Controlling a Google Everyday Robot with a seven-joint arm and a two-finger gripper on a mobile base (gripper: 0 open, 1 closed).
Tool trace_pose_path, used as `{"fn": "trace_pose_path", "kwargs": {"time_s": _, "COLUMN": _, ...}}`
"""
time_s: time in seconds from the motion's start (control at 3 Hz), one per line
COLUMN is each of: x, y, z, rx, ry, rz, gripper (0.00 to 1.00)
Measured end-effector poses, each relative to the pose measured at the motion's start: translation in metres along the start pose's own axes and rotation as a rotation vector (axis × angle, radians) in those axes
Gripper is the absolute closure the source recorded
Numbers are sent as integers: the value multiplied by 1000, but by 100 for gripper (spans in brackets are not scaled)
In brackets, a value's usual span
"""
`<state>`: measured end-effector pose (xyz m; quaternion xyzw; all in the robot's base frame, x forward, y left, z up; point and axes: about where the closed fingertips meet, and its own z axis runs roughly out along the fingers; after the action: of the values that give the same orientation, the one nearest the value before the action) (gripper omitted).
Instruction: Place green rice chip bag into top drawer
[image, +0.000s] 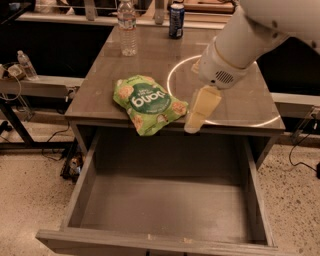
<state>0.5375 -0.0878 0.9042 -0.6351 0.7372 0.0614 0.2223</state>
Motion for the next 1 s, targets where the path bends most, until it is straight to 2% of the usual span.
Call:
{"fn": "trace_pose_path", "kwargs": {"time_s": 0.33, "x": -26, "y": -9, "z": 44, "rx": -14, "ry": -89, "rz": -43, "gripper": 0}}
{"fn": "trace_pose_path", "kwargs": {"time_s": 0.67, "x": -47, "y": -19, "z": 80, "rx": -6, "ry": -180, "rz": -90, "gripper": 0}}
{"fn": "trace_pose_path", "kwargs": {"time_s": 1.0, "x": -65, "y": -24, "z": 99, "rx": -3, "ry": -249, "rz": -116, "gripper": 19}}
